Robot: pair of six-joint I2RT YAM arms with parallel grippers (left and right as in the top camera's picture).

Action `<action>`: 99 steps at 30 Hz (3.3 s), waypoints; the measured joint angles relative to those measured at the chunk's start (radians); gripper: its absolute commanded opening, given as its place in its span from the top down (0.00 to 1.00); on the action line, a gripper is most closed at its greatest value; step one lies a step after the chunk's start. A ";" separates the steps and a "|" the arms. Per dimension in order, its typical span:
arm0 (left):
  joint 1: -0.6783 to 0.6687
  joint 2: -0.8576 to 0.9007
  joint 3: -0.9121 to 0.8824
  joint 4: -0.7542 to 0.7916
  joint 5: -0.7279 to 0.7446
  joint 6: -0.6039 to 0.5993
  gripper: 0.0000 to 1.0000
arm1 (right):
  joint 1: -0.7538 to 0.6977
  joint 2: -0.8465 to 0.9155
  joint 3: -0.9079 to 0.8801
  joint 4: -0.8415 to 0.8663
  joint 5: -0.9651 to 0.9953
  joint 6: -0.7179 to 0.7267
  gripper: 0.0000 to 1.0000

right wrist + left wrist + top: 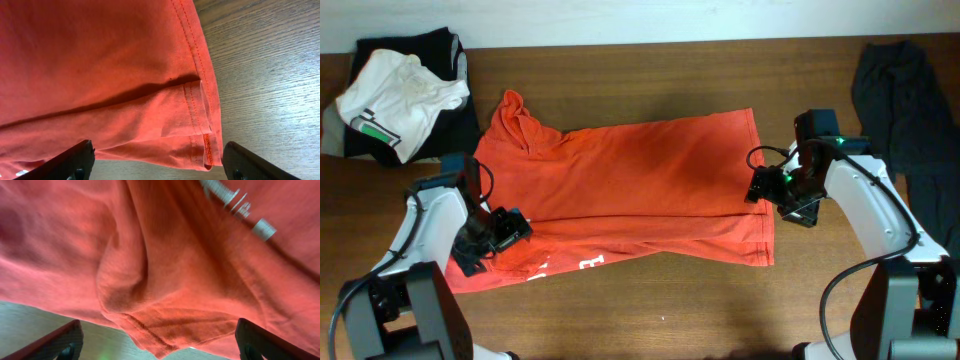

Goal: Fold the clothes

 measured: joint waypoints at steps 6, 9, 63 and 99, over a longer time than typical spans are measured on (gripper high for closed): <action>0.000 0.000 -0.092 0.061 0.036 -0.008 0.47 | 0.000 0.000 0.000 0.000 0.000 0.000 0.14; 0.000 0.000 -0.092 0.065 0.042 0.003 0.73 | 0.000 0.000 0.000 0.000 0.000 0.000 0.14; 0.000 0.026 -0.086 0.035 0.015 0.000 0.76 | 0.000 0.000 0.000 0.024 0.001 0.000 0.13; -0.019 0.036 -0.108 0.011 0.122 -0.011 0.77 | 0.000 0.050 0.000 0.053 0.001 0.000 0.13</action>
